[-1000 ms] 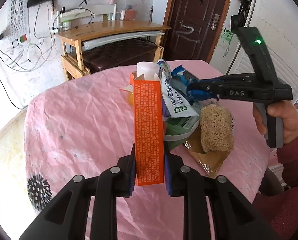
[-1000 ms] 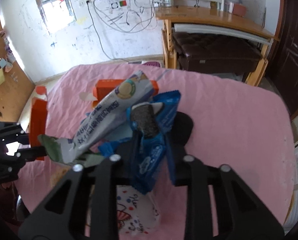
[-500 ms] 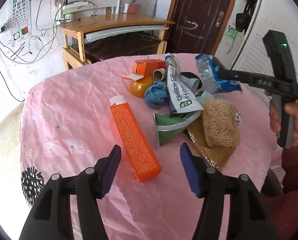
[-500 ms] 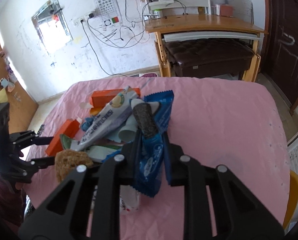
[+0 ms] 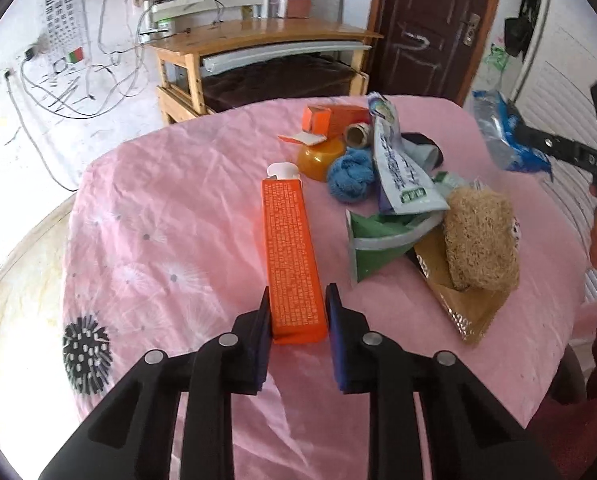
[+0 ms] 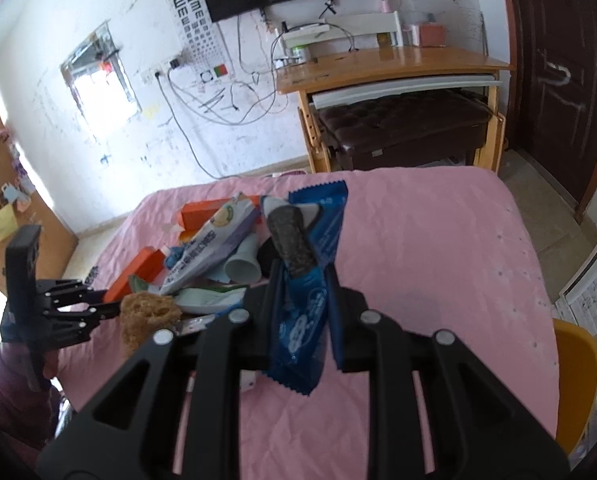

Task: Collect trash
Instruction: 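Lift the orange carton with the left tool while the right tool grasps and lifts the blue wrapper, then carry both items to the yellow bin and open both tools to drop them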

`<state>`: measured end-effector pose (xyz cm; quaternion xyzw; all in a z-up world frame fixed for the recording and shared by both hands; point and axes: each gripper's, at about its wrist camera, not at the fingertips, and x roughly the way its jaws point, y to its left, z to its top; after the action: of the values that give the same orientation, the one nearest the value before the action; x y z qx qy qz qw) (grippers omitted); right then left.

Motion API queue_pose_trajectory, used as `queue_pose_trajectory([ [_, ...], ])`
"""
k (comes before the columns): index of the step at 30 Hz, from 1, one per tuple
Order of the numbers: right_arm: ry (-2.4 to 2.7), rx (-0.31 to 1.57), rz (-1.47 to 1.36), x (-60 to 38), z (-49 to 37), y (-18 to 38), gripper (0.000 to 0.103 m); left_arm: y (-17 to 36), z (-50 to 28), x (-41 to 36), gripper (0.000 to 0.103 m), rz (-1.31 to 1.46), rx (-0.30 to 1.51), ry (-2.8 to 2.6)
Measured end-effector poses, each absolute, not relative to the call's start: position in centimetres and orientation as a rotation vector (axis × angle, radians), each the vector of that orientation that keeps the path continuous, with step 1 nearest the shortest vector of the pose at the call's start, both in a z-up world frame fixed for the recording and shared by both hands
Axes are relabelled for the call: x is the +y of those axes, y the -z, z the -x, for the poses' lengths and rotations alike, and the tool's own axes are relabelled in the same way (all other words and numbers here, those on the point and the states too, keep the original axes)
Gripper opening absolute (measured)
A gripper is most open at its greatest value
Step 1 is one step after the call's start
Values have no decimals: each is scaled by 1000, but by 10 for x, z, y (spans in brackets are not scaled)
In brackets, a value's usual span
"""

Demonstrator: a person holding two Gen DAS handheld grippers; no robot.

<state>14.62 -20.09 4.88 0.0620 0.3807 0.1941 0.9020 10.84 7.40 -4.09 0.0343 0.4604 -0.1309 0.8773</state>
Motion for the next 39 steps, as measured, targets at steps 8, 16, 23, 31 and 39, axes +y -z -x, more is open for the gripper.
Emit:
queue_pose_trajectory([
  [8,-361,768,-190,-236,-136,-45,19,-1,-90,66,20,-95,856,231],
  [16,-296,738,-248,-285,-121,-39,19,-35,-91,-7,20,-148,790,363],
  [23,-187,718,-281,-341,-103,-29,19,-43,-105,-92,20,-179,785,499],
  [31,-9,705,-287,-407,-94,-10,19,-29,-119,-201,20,-200,861,645],
  [39,107,759,-319,-458,-95,35,19,-1,-123,-307,20,-280,959,757],
])
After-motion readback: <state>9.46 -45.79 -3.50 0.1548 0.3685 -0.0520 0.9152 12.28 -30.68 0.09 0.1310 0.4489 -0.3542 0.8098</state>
